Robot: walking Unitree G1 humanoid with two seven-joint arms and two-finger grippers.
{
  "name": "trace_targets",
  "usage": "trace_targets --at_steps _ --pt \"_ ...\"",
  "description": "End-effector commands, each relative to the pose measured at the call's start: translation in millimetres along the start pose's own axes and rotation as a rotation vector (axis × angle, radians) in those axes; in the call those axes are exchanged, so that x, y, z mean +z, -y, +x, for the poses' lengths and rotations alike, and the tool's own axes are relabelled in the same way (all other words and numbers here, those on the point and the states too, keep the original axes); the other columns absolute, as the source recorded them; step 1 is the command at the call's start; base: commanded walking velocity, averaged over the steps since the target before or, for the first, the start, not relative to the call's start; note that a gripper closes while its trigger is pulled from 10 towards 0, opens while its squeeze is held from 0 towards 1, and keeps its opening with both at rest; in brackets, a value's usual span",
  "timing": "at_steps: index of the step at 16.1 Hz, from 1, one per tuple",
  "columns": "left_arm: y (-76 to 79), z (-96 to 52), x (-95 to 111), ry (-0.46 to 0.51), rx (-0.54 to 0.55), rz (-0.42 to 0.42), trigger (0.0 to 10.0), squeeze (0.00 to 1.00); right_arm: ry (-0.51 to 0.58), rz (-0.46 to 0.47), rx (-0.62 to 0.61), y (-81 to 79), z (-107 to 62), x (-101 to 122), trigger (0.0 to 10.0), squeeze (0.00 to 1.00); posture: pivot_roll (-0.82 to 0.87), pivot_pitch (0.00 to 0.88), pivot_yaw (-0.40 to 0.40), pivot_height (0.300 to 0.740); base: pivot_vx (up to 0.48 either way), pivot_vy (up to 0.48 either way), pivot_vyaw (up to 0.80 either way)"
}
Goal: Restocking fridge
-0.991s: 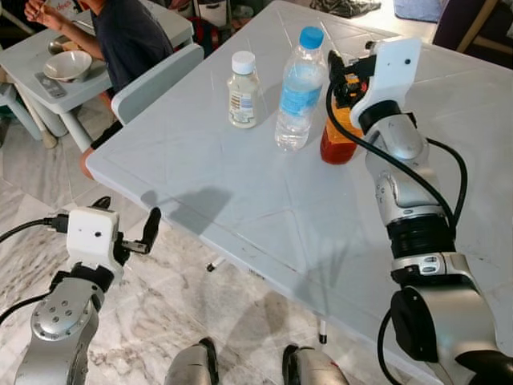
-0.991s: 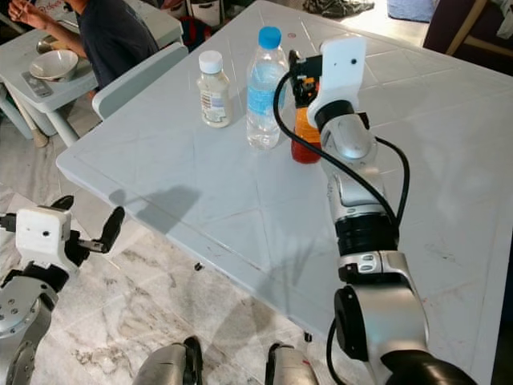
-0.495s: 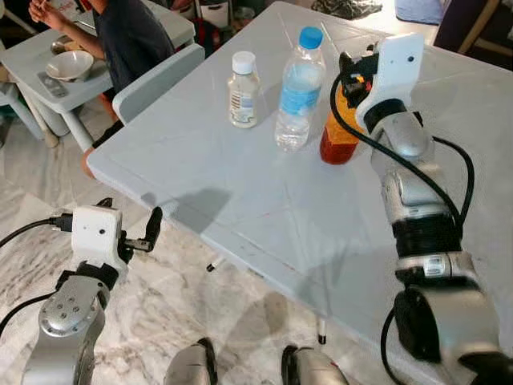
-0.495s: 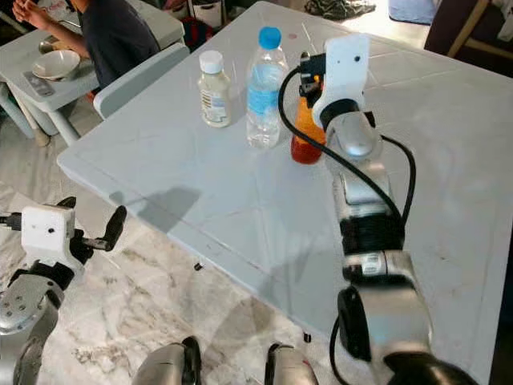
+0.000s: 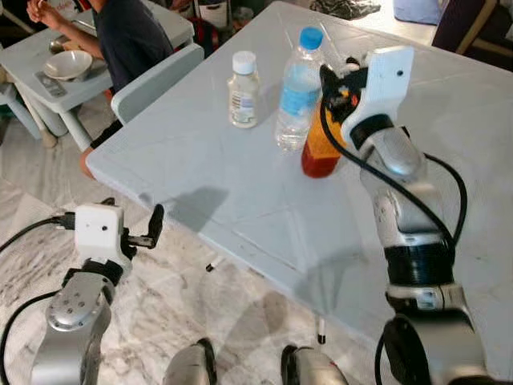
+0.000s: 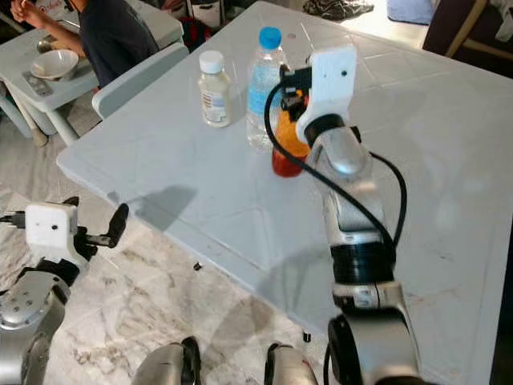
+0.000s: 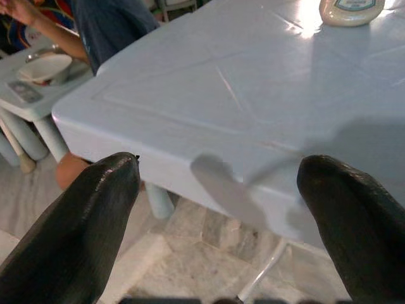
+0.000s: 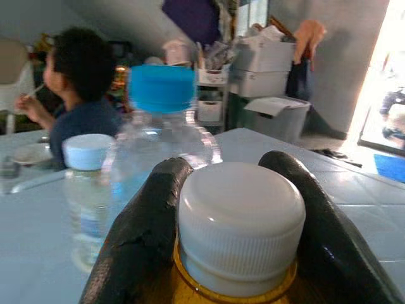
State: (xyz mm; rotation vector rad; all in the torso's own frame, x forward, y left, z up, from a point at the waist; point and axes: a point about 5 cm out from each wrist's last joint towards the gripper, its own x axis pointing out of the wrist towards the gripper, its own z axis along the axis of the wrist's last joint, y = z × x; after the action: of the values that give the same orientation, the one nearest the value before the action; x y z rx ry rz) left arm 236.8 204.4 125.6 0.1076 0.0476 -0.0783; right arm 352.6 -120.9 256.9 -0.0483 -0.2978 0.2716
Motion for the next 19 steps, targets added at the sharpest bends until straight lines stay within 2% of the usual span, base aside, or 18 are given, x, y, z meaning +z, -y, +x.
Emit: trace_targets --at_steps 1,2,6,7,8,9,10,12,13,14,15,16,19 --pt "-2.3 0.1 -1.8 -0.008 0.007 0.004 10.0 0.0 -0.03 0.028 0.046 -10.5 -2.3 -5.5 10.0 0.0 0.02 0.161 -0.005 0.74 0.0 0.48 0.0" --pt "-2.7 0.5 -2.2 -0.009 0.011 0.001 10.0 0.0 -0.067 0.049 0.046 -10.7 -4.7 -11.3 10.0 0.0 0.02 0.16 -0.005 0.74 0.0 0.48 0.0" --pt "-10.1 3.5 2.2 0.018 0.057 0.002 10.0 0.0 -0.099 0.041 0.063 -13.4 -15.5 -23.7 10.0 0.0 0.02 0.152 0.002 0.74 0.0 0.48 0.0" --pt "-17.3 2.9 5.0 0.031 0.108 -0.016 10.0 0.0 -0.113 -0.035 0.057 -14.3 -22.6 -30.7 10.0 0.0 0.02 0.154 0.004 0.74 0.0 0.48 0.0" --pt "-19.5 2.1 4.9 0.033 0.124 -0.015 10.0 0.0 -0.119 -0.048 0.052 -15.2 -25.6 -34.5 10.0 0.0 0.02 0.154 0.002 0.74 0.0 0.48 0.0" --pt "-21.3 0.0 2.7 0.024 0.146 -0.016 10.0 0.0 -0.152 0.001 0.055 -17.8 -31.6 -42.7 10.0 0.0 0.02 0.148 0.001 0.74 0.0 0.48 0.0" --pt "-21.3 -4.3 -1.7 0.014 0.161 -0.016 10.0 0.0 -0.139 -0.004 0.05 -17.4 -38.9 -47.9 10.0 0.0 0.02 0.14 0.001 0.74 0.0 0.48 0.0" --pt "-18.7 -10.7 -11.2 -0.017 0.172 -0.025 10.0 0.0 -0.222 0.024 0.066 -16.3 -53.6 -62.4 10.0 0.0 0.02 0.125 0.0 0.74 0.0 0.48 0.0" --pt "-16.8 -14.1 -15.9 -0.03 0.171 -0.025 10.0 0.0 -0.224 0.031 0.051 -14.3 -63.1 -68.5 10.0 0.0 0.02 0.115 0.0 0.74 0.0 0.48 0.0" --pt "-16.4 -17.1 -19.5 -0.04 0.173 -0.023 10.0 0.0 -0.224 -0.007 0.065 -15.2 -71.9 -73.7 10.0 0.0 0.01 0.102 0.0 0.74 0.0 0.48 0.0" --pt "-16.9 -18.6 -21.0 -0.043 0.175 -0.012 10.0 0.0 -0.216 -0.043 0.087 -17.1 -78.1 -77.0 10.0 0.0 0.02 0.096 -0.002 0.74 0.0 0.48 0.8" --pt "-17.3 -18.5 -20.8 -0.037 0.183 -0.005 10.0 0.0 -0.22 -0.033 0.089 -18.9 -82.2 -80.9 10.0 0.0 0.02 0.091 -0.006 0.74 0.0 0.48 0.8" --pt "-12.6 -14.6 -20.3 -0.022 0.187 -0.013 10.0 0.0 -0.187 -0.024 0.152 -30.5 -80.6 -79.1 10.0 0.0 0.02 0.079 -0.017 0.74 0.0 0.48 0.8"
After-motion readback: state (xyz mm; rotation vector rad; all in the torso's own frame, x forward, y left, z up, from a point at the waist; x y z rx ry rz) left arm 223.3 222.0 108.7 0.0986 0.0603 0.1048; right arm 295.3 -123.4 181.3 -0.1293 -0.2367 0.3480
